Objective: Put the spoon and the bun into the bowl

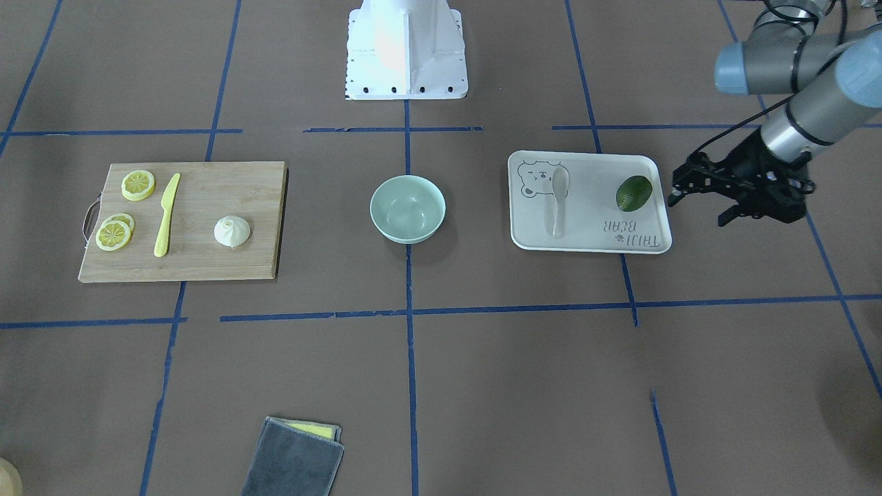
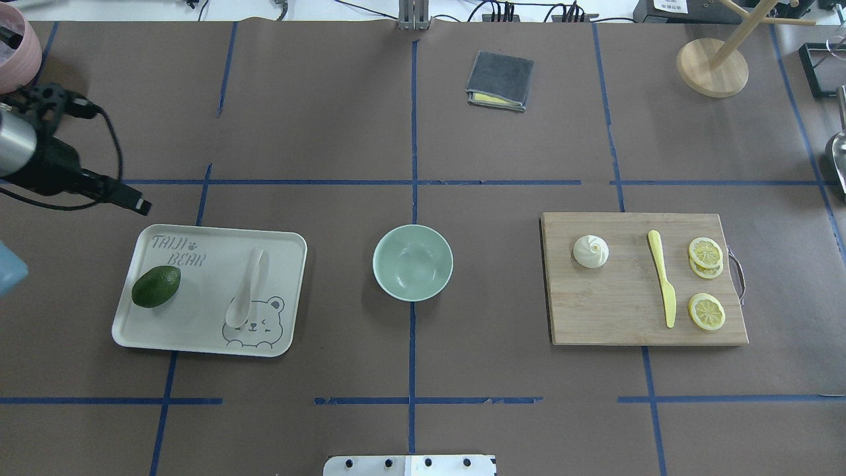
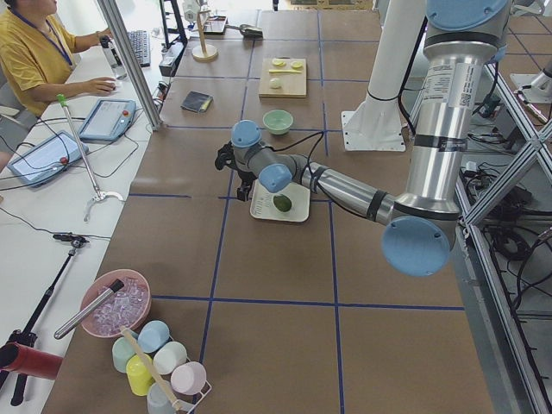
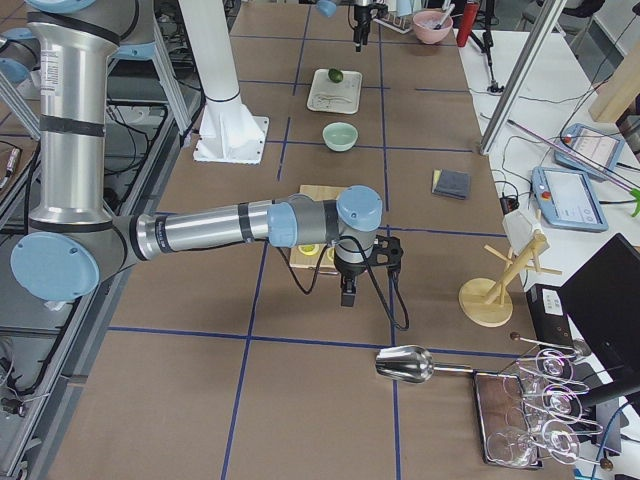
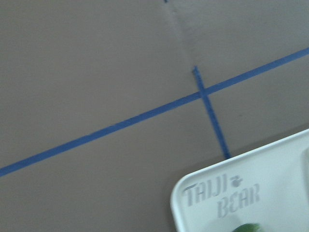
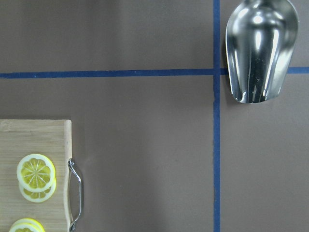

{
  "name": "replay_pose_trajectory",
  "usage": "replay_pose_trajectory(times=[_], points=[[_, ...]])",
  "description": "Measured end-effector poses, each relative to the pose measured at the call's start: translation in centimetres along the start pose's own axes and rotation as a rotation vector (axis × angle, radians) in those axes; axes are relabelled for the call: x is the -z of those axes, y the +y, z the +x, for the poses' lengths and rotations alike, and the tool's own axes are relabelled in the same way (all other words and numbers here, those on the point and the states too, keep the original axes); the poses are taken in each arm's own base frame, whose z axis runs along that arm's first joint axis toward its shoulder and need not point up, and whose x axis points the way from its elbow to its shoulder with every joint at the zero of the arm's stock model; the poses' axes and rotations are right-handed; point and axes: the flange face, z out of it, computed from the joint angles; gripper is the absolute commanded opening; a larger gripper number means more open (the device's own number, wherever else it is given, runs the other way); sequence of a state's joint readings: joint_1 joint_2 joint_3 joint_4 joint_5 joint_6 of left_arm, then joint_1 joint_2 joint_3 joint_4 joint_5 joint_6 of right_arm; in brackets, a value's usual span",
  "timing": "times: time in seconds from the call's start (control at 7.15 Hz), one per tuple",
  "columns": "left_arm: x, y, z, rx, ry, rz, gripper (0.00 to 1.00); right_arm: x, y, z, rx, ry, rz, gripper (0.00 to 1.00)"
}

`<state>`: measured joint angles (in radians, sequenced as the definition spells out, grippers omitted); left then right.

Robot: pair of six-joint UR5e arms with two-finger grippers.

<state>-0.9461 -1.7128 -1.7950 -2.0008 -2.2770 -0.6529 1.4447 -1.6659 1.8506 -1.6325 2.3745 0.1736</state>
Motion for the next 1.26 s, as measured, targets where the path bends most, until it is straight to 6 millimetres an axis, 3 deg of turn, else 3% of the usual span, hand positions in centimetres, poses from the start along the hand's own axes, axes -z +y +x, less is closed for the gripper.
replay_pose_trajectory(times=[0.14,0.28,0.42,0.7,1.12,1.26], points=[[-2.8,-0.1,5.2,0.032,0.009,0.003,0.97,-0.7,-0.2,-1.3,0.046,-0.005,0.005,1.00],[-5.2,0.2,9.2,0.054,0.007,0.005,0.97,-1.2,-0.3,-2.1,0.077,-0.009,0.007,1.00],[-7.3,0.9,11.4,0.063,-0.014,0.000,0.92,-1.5,-0.4,-2.5,0.092,-0.010,0.007,1.00],[-10.3,1.6,13.8,0.060,-0.127,0.027,0.84,-1.8,-0.4,-2.7,0.097,-0.012,0.003,1.00],[-12.3,1.3,14.9,0.056,-0.182,0.028,0.70,-1.9,-0.4,-2.8,0.100,-0.009,0.002,1.00],[-12.9,1.4,15.1,0.054,-0.185,0.019,0.53,-1.9,-0.4,-2.8,0.101,-0.008,0.002,1.00]])
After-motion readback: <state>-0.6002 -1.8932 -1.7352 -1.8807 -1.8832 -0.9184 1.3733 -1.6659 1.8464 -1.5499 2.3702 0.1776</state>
